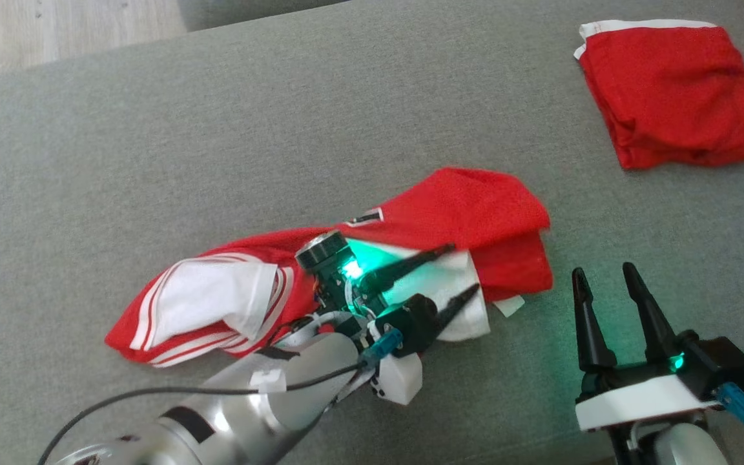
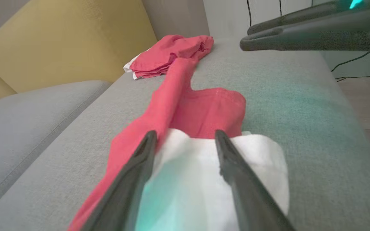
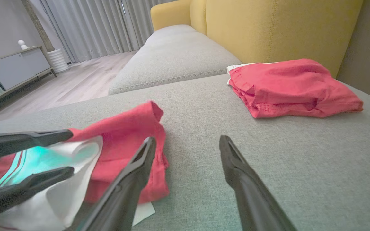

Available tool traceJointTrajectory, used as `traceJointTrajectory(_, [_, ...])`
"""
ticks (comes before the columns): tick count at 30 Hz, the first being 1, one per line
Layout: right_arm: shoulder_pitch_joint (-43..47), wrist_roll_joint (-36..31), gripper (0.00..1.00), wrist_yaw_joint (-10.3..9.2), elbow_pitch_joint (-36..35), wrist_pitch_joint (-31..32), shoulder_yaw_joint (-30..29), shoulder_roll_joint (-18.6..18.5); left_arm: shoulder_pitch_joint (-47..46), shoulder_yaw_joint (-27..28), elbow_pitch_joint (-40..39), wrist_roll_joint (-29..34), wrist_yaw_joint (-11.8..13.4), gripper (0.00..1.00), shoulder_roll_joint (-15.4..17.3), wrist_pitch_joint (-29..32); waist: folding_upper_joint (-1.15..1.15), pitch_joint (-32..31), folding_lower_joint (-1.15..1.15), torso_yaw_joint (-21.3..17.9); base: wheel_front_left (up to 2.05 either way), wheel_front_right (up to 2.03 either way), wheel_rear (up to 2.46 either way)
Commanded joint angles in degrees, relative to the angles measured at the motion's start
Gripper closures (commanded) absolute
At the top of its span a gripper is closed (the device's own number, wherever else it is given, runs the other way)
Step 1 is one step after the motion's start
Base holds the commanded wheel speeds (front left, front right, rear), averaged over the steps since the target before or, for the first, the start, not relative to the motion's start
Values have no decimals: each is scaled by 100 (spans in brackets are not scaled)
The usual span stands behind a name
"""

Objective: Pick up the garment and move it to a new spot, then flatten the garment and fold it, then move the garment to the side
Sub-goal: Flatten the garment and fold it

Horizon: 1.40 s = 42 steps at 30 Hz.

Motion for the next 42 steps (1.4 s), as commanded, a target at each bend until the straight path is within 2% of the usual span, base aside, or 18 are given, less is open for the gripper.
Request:
traceJointTrajectory(1, [-28, 8, 0, -5, -168, -62, 136, -29, -191, 96, -161, 23, 37, 0, 37, -65, 0, 2, 0, 9, 0, 0, 0])
traceJointTrajectory(12, [-64, 10, 0, -5, -144, -62, 163, -25, -238, 110, -89, 97, 145, 0, 64, 11, 0, -49, 0, 20, 0, 0, 0])
traceJointTrajectory(20, [-67, 24, 0, -5, -141, -62, 199, -23, -376, 109, 37, -98, -192, 0, 39, 244, 0, -32, 0, -75, 0, 0, 0])
traceJointTrajectory(25, [-92, 26, 0, -5, -145, -62, 197, -22, -524, 159, 164, -97, -71, 0, 42, 249, 0, -6, 0, -123, 0, 0, 0])
traceJointTrajectory(30, [-108, 34, 0, -5, -141, -62, 220, -20, -614, 164, 352, -133, -77, 0, 49, 286, 0, 24, 0, -165, 0, 0, 0])
traceJointTrajectory(31, [-112, 36, 0, -5, -141, -62, 219, -20, -628, 165, 382, -140, -82, 18, 48, 276, 0, 31, 0, -171, 0, 0, 0])
traceJointTrajectory(32, [-113, 38, 0, -5, -143, -62, 215, -20, -643, 170, 402, -144, -73, 56, 47, 252, 0, 37, 0, -173, 0, 0, 0])
traceJointTrajectory(34, [-112, 36, 0, -5, -148, -62, 201, -19, -669, 185, 420, -148, -45, 100, 42, 174, 0, 47, 0, -165, 0, 0, 0])
traceJointTrajectory(39, [-41, 28, 0, -5, -181, -62, 95, -18, -780, 413, 265, -201, 178, 100, 85, -43, 0, 5, 0, 31, 0, 0, 0])
traceJointTrajectory(42, [9, 17, 0, -5, -185, -62, 50, -17, -892, 832, -164, -377, 330, 100, 356, -102, 0, -78, 0, 236, 0, 0, 0])
